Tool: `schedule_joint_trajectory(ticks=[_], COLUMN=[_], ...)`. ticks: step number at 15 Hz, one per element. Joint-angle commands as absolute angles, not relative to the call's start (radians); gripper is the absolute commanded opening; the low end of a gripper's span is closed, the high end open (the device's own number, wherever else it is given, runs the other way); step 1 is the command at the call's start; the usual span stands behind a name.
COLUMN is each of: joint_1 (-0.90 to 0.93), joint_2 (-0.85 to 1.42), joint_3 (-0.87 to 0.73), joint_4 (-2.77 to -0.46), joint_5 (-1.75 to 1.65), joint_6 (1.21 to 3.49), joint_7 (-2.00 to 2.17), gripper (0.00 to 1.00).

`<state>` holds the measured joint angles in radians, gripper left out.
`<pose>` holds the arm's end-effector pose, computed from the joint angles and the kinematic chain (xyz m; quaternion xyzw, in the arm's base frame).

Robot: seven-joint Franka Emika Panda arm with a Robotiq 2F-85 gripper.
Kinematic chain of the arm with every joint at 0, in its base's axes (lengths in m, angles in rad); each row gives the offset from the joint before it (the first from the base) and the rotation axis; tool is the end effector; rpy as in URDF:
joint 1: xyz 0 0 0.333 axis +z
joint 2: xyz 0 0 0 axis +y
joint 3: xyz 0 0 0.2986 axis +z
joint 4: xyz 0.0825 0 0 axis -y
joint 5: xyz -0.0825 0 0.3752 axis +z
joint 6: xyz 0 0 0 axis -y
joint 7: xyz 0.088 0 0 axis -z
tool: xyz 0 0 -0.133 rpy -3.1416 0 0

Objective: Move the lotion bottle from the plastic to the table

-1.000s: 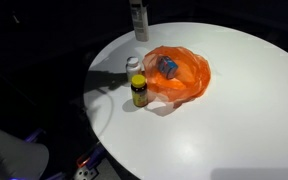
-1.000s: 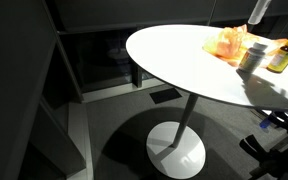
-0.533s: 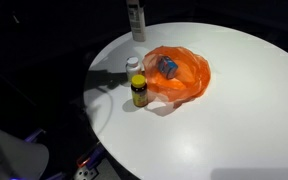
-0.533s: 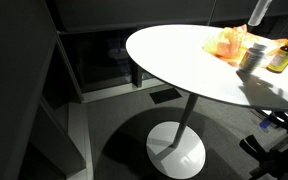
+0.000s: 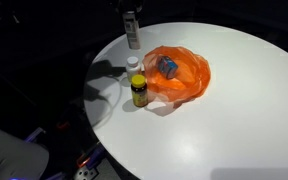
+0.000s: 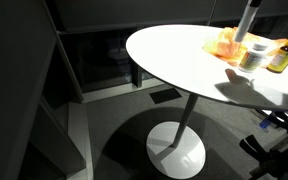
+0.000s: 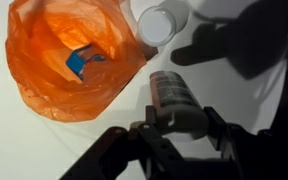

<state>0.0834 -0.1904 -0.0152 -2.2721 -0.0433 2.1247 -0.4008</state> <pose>0.4849 0.0302 0.4013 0.9696 0.2430 0.0184 0.0205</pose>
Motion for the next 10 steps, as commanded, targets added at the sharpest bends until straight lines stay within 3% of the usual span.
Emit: schedule_joint_trajectory(ticks=[1, 10], joint_1=[0.097, 0.079], joint_2=[-0.164, -0.085], joint_3=[-0.014, -0.010], joint_4=[-2.299, -2.360], joint_5=[0.011, 0.057], joint_6=[2.198, 2.303], joint_7=[-0.498, -0.597], gripper=[0.26, 0.26])
